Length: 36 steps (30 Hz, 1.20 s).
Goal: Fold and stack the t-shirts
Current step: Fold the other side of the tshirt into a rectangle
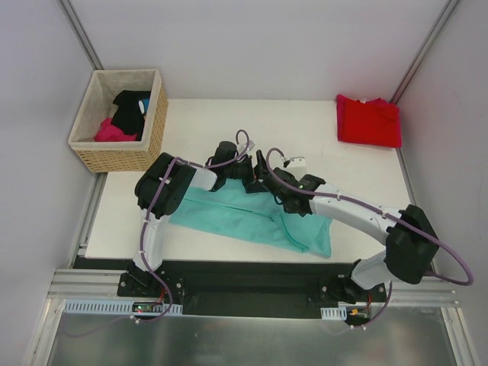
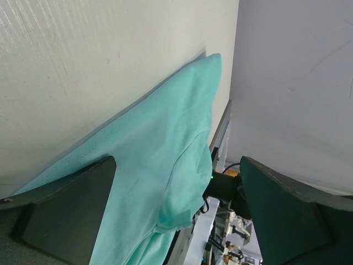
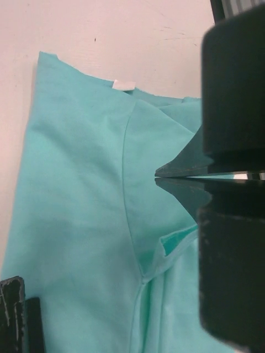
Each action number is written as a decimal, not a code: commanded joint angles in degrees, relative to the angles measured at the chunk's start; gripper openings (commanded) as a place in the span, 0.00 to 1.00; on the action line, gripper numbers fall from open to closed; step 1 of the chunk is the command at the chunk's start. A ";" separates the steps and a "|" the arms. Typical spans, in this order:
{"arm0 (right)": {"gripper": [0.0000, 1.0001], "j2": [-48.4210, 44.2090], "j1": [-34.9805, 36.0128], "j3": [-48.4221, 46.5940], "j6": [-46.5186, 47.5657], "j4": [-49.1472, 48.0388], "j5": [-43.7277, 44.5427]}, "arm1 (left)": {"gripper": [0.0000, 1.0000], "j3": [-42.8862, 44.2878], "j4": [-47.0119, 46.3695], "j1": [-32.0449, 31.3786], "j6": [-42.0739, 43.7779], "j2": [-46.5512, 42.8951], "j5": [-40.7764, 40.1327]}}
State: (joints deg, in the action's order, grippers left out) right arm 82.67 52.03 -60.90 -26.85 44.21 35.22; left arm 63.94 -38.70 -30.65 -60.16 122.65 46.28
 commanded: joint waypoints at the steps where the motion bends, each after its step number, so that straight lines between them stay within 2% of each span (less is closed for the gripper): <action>1: 0.01 5.12 -0.79 -0.27 2.51 -3.59 -1.03 | 0.99 -1.36 4.16 0.33 3.30 -0.40 -2.16; 6: 0.01 10.74 -0.35 0.17 1.98 -7.20 -4.90 | 0.99 -1.45 4.16 0.33 3.38 -0.31 -2.16; 13: 0.01 13.21 2.37 -1.15 1.80 -8.17 -7.01 | 0.99 -1.10 4.24 0.42 3.38 0.31 -2.07; 26: 0.01 14.18 11.07 -1.68 -0.39 -7.73 -11.05 | 0.99 -1.36 4.24 0.42 3.38 0.40 -2.42; 32: 0.01 15.67 12.39 2.01 -2.24 -9.75 -11.75 | 0.99 -2.77 3.81 0.42 3.47 0.05 -2.69; 36: 0.01 13.14 12.48 2.46 -1.63 -8.53 -9.31 | 0.99 -2.07 4.15 0.42 4.00 -1.26 -1.99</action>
State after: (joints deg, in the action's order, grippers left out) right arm 97.91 64.12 -58.74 -27.51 34.44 24.58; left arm 63.18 -39.13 -30.63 -59.72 122.65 46.22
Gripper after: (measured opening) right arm 0.012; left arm 0.990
